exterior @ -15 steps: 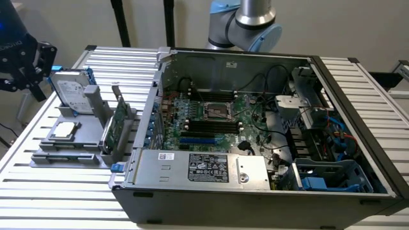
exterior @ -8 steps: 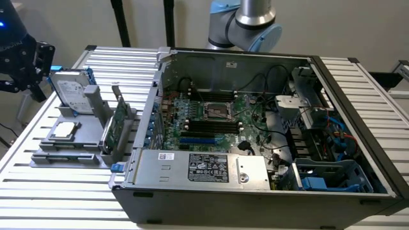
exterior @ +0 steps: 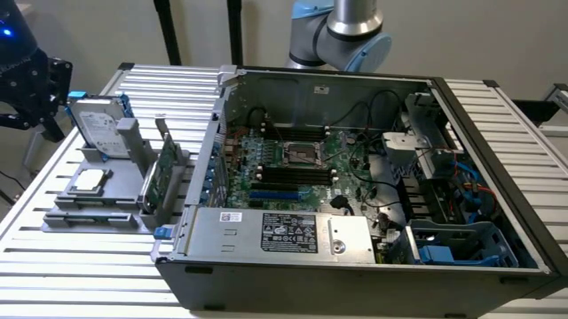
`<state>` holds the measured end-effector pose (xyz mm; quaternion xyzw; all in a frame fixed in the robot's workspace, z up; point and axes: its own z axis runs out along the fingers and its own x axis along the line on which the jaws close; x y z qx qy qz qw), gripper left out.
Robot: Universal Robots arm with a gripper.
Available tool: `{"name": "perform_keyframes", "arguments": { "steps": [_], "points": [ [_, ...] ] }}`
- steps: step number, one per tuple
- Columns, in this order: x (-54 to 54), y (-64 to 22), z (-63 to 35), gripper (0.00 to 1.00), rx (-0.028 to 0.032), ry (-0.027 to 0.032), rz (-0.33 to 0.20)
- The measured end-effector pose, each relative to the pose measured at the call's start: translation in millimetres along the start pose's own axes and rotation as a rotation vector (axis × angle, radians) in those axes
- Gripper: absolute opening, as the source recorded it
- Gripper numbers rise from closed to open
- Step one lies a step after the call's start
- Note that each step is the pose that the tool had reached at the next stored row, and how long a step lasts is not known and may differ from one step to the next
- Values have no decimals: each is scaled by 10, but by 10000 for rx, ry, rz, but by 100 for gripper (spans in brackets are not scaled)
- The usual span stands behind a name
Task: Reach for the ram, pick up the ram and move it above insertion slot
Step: 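Pick up the ram and move it above insertion slot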
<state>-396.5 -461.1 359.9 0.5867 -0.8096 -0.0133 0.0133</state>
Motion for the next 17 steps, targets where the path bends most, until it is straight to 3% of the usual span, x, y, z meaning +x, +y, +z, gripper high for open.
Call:
{"name": "perform_keyframes", "arguments": {
  "steps": [6,12,17],
  "points": [
    [0,0,5,11,36,31,-1085],
    [0,0,11,11,132,24,-2135],
    [0,0,11,11,142,23,-2284]
  ]
}}
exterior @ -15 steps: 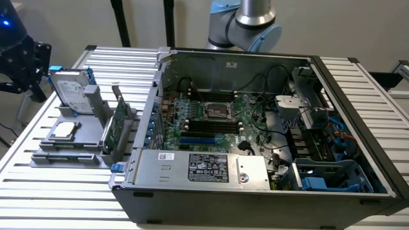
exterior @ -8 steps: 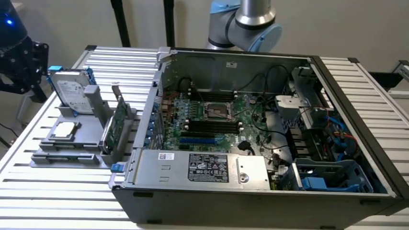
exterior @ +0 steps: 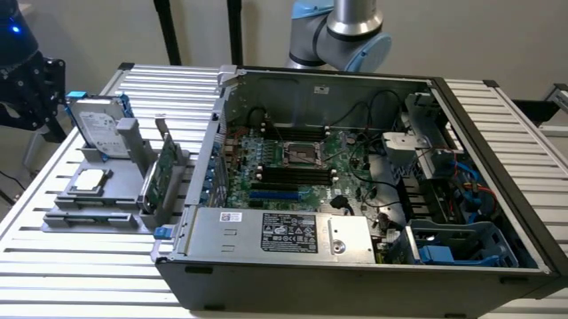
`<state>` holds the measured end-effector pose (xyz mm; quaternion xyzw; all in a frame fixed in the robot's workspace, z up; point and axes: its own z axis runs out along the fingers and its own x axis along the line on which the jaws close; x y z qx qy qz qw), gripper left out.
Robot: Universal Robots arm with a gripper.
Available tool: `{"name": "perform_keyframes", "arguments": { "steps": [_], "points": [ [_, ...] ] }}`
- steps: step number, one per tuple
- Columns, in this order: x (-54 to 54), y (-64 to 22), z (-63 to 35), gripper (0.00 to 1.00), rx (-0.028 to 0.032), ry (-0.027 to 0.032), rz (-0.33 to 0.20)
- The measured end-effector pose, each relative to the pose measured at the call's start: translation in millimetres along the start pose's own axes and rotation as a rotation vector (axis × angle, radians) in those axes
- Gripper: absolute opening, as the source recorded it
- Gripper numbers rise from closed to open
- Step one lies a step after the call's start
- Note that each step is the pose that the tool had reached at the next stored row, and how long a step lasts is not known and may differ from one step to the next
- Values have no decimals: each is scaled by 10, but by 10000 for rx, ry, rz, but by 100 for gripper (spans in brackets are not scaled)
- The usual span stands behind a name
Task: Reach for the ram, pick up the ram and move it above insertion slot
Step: 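Pick up the ram and move it above insertion slot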
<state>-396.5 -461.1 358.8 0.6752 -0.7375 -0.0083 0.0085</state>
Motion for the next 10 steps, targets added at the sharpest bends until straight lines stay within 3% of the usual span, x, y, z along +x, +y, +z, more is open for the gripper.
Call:
{"name": "perform_keyframes", "arguments": {
  "steps": [3,5,6,7,10],
  "points": [
    [0,0,0,18,0,0,0],
    [0,0,1,30,-1,1,0],
    [0,0,8,30,1,-1,0],
    [0,0,22,36,1,-1,-1],
    [0,-2,77,36,3,-1,0]
  ]
}}
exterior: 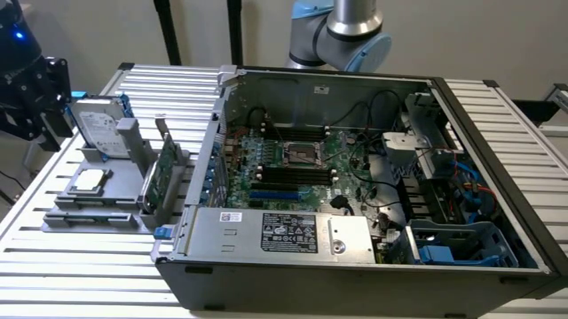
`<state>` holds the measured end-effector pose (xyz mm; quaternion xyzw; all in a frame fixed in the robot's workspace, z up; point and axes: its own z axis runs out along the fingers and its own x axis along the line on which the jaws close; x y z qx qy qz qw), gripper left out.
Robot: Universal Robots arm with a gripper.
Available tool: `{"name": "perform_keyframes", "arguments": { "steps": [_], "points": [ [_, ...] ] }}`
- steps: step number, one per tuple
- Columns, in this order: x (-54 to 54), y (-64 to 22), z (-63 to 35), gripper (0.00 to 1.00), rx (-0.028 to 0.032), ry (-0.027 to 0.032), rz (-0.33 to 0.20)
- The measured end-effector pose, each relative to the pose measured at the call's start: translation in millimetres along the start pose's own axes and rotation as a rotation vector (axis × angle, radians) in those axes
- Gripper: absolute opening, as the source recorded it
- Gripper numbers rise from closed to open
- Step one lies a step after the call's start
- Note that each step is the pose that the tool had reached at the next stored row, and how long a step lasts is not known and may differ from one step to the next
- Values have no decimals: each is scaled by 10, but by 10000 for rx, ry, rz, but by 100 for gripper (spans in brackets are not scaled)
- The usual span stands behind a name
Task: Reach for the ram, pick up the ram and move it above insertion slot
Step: 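Pick up the ram and move it above insertion slot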
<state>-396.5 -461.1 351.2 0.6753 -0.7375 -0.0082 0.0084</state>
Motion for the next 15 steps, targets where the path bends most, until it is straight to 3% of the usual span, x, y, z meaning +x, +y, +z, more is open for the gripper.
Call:
{"name": "perform_keyframes", "arguments": {
  "steps": [15],
  "points": [
    [8,-7,272,36,0,0,0]
  ]
}}
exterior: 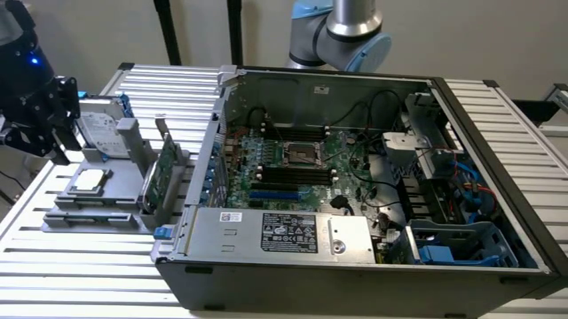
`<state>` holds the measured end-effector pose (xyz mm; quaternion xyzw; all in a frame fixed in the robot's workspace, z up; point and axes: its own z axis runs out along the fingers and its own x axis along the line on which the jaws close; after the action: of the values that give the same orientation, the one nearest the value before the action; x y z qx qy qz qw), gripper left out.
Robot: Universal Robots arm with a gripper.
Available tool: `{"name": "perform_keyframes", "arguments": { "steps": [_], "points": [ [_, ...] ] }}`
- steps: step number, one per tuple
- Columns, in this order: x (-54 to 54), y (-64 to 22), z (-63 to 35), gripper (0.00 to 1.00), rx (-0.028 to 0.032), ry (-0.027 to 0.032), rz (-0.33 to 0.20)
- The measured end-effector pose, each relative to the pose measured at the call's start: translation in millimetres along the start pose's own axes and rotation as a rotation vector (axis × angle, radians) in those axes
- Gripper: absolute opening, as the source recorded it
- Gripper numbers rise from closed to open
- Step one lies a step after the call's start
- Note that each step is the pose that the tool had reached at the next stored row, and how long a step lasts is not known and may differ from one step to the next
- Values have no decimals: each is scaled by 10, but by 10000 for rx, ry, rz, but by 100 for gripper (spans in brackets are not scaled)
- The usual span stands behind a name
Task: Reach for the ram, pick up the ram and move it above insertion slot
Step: 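Pick up the ram and move it above insertion slot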
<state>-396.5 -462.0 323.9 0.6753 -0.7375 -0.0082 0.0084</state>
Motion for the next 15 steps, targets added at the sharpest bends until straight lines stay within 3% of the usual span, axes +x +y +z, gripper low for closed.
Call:
{"name": "perform_keyframes", "arguments": {
  "steps": [15],
  "points": [
    [92,-12,273,36,0,0,-2]
  ]
}}
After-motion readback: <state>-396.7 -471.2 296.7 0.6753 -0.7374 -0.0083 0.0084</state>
